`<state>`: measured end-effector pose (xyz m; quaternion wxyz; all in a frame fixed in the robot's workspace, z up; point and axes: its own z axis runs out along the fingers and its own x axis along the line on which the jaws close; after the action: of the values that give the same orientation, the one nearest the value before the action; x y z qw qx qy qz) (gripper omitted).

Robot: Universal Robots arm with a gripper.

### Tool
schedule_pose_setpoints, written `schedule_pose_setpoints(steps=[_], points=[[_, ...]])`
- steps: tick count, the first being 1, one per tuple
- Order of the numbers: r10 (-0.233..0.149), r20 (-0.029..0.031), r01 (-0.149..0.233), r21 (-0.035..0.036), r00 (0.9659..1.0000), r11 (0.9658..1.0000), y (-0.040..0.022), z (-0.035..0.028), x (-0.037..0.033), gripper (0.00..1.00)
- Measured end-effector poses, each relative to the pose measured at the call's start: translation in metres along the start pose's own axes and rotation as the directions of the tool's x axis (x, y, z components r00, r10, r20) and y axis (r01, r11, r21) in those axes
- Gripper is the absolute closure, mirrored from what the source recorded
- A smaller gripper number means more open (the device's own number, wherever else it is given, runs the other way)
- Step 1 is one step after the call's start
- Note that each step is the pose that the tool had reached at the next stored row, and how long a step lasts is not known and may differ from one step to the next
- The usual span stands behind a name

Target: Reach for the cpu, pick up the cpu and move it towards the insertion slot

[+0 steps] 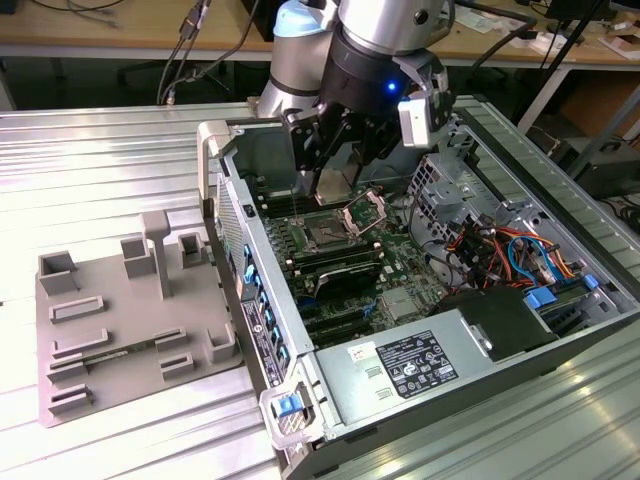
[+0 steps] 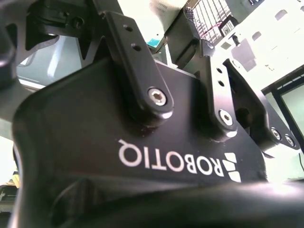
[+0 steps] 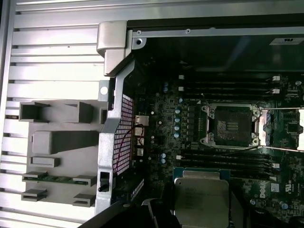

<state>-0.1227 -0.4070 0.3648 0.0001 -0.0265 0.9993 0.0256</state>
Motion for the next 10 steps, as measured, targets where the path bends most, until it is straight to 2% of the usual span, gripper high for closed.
schedule_pose_setpoints(steps=[10], points=[[0.0, 0.0, 0.0, 0.0, 1.0, 1.0, -0.0004, 0.0015, -0.006, 0.45]])
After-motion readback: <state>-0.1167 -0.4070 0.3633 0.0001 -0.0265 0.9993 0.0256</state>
